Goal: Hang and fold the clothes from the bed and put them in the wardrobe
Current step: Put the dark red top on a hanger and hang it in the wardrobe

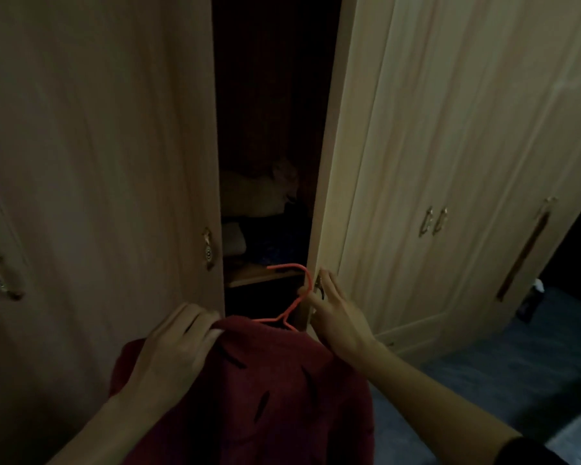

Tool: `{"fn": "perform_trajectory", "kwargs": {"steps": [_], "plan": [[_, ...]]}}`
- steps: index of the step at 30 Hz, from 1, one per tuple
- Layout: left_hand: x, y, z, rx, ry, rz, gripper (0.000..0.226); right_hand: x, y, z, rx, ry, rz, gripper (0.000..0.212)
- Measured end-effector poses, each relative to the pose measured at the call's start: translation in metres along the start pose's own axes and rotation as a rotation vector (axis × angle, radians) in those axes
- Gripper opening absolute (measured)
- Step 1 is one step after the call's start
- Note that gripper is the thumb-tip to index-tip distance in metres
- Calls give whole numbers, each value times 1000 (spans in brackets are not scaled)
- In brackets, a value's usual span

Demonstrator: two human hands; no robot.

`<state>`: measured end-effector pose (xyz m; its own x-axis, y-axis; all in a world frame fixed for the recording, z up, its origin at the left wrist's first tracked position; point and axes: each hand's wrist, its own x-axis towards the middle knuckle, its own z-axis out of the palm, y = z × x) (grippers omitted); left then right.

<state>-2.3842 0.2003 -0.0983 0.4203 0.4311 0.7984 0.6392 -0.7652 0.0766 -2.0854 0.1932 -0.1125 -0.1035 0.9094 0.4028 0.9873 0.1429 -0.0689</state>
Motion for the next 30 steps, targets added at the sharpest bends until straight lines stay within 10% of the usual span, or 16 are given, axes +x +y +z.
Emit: {"fn": "perform_trajectory", "kwargs": {"steps": [10,18,30], "plan": [[24,37,35,-87,-42,122,29,-69,57,-42,-85,152,92,32],[51,76,69,-144,-64,216,27,-115,102,-66,-112,170,278,75],[98,108,106,-177,-82,230,28,-106,163,-90,-7,76,486,78]]}}
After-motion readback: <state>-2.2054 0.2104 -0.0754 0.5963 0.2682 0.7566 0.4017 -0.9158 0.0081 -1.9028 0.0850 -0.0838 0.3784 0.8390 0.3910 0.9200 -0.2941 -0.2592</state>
